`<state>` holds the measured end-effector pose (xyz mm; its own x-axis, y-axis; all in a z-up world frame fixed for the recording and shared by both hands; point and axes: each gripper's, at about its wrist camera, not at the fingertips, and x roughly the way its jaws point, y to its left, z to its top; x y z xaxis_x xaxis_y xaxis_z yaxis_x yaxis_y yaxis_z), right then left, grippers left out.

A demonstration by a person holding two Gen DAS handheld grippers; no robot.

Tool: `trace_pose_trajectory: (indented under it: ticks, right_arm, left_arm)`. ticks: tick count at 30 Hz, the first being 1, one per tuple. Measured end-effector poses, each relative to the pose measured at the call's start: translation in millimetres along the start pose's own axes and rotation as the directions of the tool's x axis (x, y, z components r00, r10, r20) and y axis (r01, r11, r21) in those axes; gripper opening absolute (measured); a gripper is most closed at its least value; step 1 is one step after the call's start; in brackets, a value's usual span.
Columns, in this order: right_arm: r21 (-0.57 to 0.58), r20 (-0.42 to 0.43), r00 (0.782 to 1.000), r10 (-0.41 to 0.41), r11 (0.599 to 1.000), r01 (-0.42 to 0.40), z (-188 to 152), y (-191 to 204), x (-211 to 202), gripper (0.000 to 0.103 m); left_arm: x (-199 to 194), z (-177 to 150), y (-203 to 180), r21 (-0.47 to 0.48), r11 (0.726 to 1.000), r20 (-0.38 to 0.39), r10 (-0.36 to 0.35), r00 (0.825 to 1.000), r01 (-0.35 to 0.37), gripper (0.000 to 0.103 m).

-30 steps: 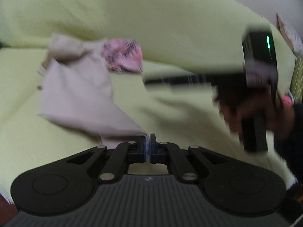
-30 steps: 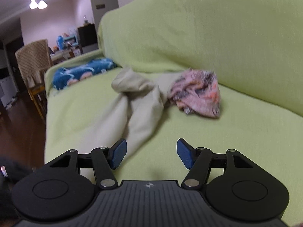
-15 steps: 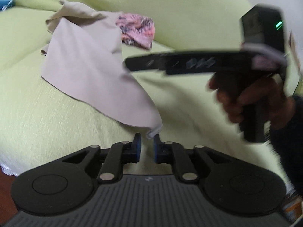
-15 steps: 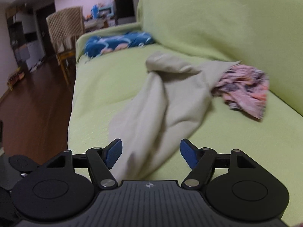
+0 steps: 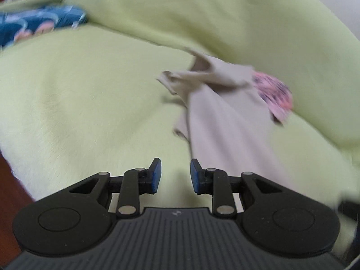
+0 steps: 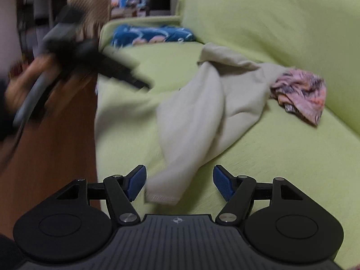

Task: Fold clothes
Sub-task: 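Grasp the beige top's hem with the left gripper while the right gripper approaches, then grasp another edge of the beige top with the right gripper while left holds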

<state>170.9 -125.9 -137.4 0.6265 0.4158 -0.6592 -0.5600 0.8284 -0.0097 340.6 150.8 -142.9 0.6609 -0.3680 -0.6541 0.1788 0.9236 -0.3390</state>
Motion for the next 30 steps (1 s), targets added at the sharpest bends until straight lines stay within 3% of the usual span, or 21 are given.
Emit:
trace_pose_trajectory:
  ticks: [4,7,8,9,10,11,13,18,20,22,25,30]
  right_arm:
    - [-0.083,-0.023,0.997,-0.071,0.994,0.069,-9,15,9,0.066]
    - [-0.110,-0.001,0.994,-0.106,0.988,0.105,-11,15,13,0.058]
    - [-0.114,0.009,0.993,-0.114,0.987,0.114,-10,15,15,0.050]
    - [-0.122,0.015,0.993,-0.115,0.986,0.116,-10,13,17,0.024]
    - [-0.130,0.020,0.993,-0.116,0.985,0.117,-9,11,20,0.006]
    - [-0.127,0.021,0.992,-0.125,0.984,0.127,-9,8,20,0.005]
    - [-0.095,0.057,0.986,-0.156,0.982,0.160,-7,-5,7,0.005]
    - [0.169,0.135,0.944,-0.300,0.946,0.277,-10,-83,-75,0.005]
    - [0.230,0.125,0.928,-0.350,0.920,0.316,-18,-107,-110,0.005]
    - [0.238,0.081,0.918,-0.387,0.902,0.359,-30,-117,-137,0.005]
    - [0.197,-0.031,0.912,-0.409,0.892,0.407,-57,-111,-154,0.005]
    - [0.111,-0.250,0.887,-0.388,0.899,0.425,-114,-87,-132,0.007]
  left_arm:
    - [39,19,17,-0.131,0.990,-0.038,-0.053,0.998,0.048,0.024]
    - [57,23,17,-0.159,0.985,-0.057,-0.083,0.995,0.073,0.026]
    - [60,23,15,-0.152,0.986,-0.058,-0.080,0.995,0.071,0.026]
    - [64,24,13,-0.145,0.987,-0.059,-0.078,0.995,0.069,0.024]
    - [66,24,11,-0.141,0.988,-0.060,-0.076,0.995,0.067,0.010]
    - [66,25,11,-0.147,0.987,-0.062,-0.080,0.995,0.070,0.002]
    - [53,26,14,-0.166,0.982,-0.044,-0.099,0.994,0.091,0.000]
    - [-17,28,23,-0.114,0.985,0.055,-0.121,0.991,0.126,0.000]
    - [-44,20,26,-0.109,0.976,0.065,-0.180,0.981,0.187,0.000]
    - [-61,9,20,-0.097,0.965,0.056,-0.240,0.969,0.245,0.000]
    - [-74,-25,0,-0.066,0.963,0.005,-0.263,0.965,0.262,0.000]
    - [-77,-95,-19,-0.092,0.961,-0.104,-0.269,0.957,0.260,0.000]
